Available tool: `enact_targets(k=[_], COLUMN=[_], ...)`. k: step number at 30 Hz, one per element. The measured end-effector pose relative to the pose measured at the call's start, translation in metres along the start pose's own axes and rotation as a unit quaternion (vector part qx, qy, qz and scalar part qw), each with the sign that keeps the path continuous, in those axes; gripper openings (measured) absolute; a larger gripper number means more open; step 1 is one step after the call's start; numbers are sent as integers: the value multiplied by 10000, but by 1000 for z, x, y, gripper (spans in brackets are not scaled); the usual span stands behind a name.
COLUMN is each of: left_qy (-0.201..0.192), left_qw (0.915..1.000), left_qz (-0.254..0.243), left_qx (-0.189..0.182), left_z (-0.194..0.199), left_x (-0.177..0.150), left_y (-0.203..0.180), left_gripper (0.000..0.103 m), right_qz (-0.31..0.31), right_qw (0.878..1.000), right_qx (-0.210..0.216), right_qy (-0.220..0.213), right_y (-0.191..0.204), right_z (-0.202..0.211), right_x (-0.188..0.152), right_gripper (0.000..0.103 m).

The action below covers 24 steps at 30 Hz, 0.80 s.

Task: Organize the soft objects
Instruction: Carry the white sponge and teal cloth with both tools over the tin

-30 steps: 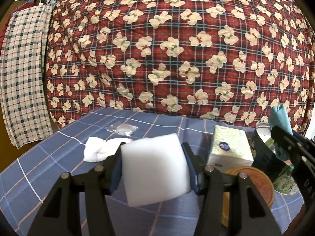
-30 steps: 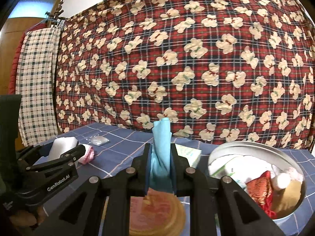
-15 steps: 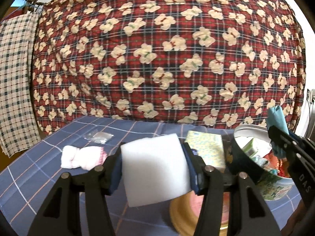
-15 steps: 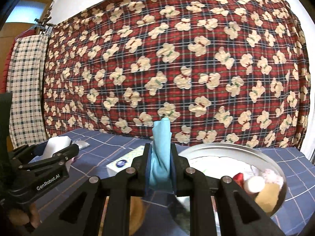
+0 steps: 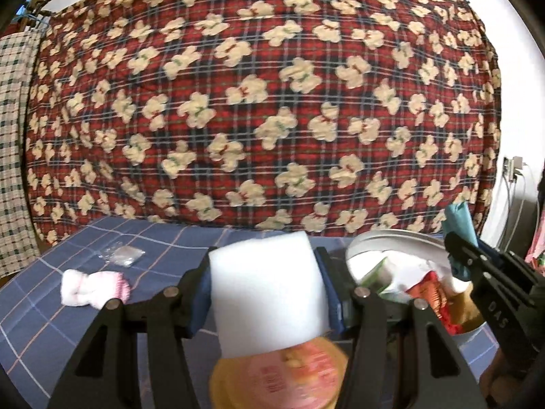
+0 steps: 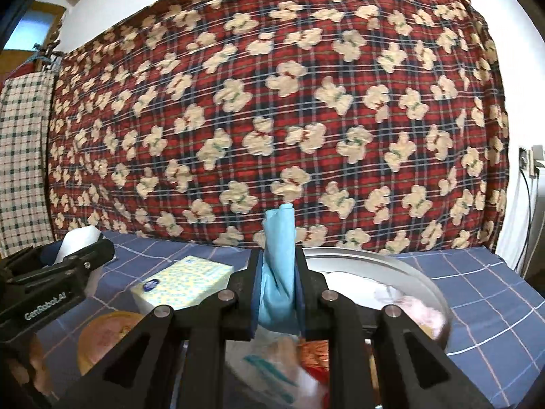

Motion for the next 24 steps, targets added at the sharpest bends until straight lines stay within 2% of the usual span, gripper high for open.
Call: enact_targets(k=[5,11,17,24], left_qy=[-93,-79,-77,-25], left_qw=[9996,9978,9956,9911], left_qz=[-143,-285,-325,-556], left_qx=[-223,-587,-878,-1213], left_z=[-2,-12,-24,-41], left_x=[10,23,35,43], left_y=[-25,-61,-97,-143], left_gripper=[55,55,55,55], right_qz=[-163,-221,-349,-302], right_qw=[9996,9974,9940,9913], right_qx=[-214,-683,-1032,-1251], right_qy=[-75,-72,14,260], right_y=[-26,-60,-95,-111], right_z=[0,-6,-13,-26], right_x=[8,15,19,18], right_gripper=[19,19,19,19])
Point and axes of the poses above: each gripper's, at about its wrist camera, not at the fingertips, and z roughly against the way its jaws point, y to its left, x to its top, the point moved 2 cm from there along -z, roughly the way its jaws point, and after that the axes turned 12 degrees about -z, right-handed, at the moved point
